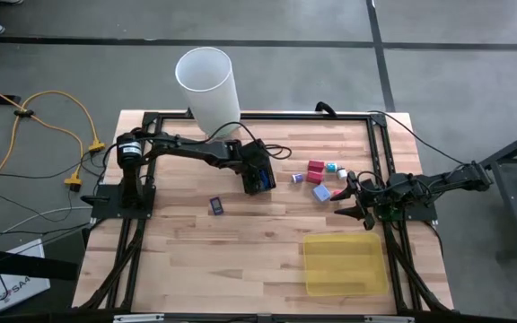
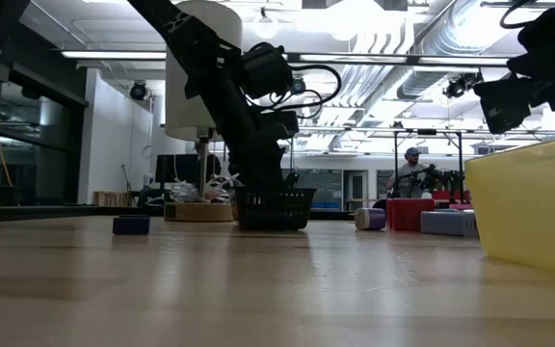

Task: Pick & Place Office items
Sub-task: Put the blue digital timer into the black bin

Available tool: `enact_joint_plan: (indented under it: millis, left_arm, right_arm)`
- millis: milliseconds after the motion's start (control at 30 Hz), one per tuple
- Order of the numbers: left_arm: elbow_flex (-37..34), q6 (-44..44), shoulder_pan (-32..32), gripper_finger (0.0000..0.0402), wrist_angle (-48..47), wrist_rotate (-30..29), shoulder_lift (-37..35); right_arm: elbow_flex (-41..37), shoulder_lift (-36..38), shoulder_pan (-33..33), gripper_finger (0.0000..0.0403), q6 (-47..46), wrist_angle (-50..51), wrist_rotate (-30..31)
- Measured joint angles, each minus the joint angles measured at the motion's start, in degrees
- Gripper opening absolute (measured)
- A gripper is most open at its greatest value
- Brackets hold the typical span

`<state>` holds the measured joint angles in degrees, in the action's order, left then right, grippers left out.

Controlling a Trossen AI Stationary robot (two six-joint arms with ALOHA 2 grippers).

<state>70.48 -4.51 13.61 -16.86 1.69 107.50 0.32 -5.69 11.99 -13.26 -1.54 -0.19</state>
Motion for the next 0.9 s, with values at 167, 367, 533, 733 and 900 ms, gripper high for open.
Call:
enact_joint_plan:
  millis: [167, 367, 533, 733, 900]
  left_arm:
    - [0.2, 0.9, 0.0, 0.0223, -0.2, 0.1, -1.3]
    - [0.2, 1.5, 0.0, 0.0223, -1.4, 0.1, -4.8]
    - [0.3, 1.5, 0.0, 0.0223, -2.0, 0.1, -7.5]
    - [0.3, 1.6, -0.3, 0.0223, -2.2, 0.1, -9.3]
    - [0.3, 1.7, -0.8, 0.0223, -2.4, 0.1, -9.4]
  right_arm:
    - [0.0, 0.0, 0.0, 0.019, 0.0, 0.0, 0.0]
    - [0.0, 0.0, 0.0, 0.019, 0.0, 0.0, 0.0]
    - [0.0, 0.0, 0.0, 0.019, 0.0, 0.0, 0.0]
    - [0.0, 0.0, 0.0, 0.019, 0.0, 0.0, 0.0]
    - [0.0, 0.0, 0.0, 0.019, 0.0, 0.0, 0.0]
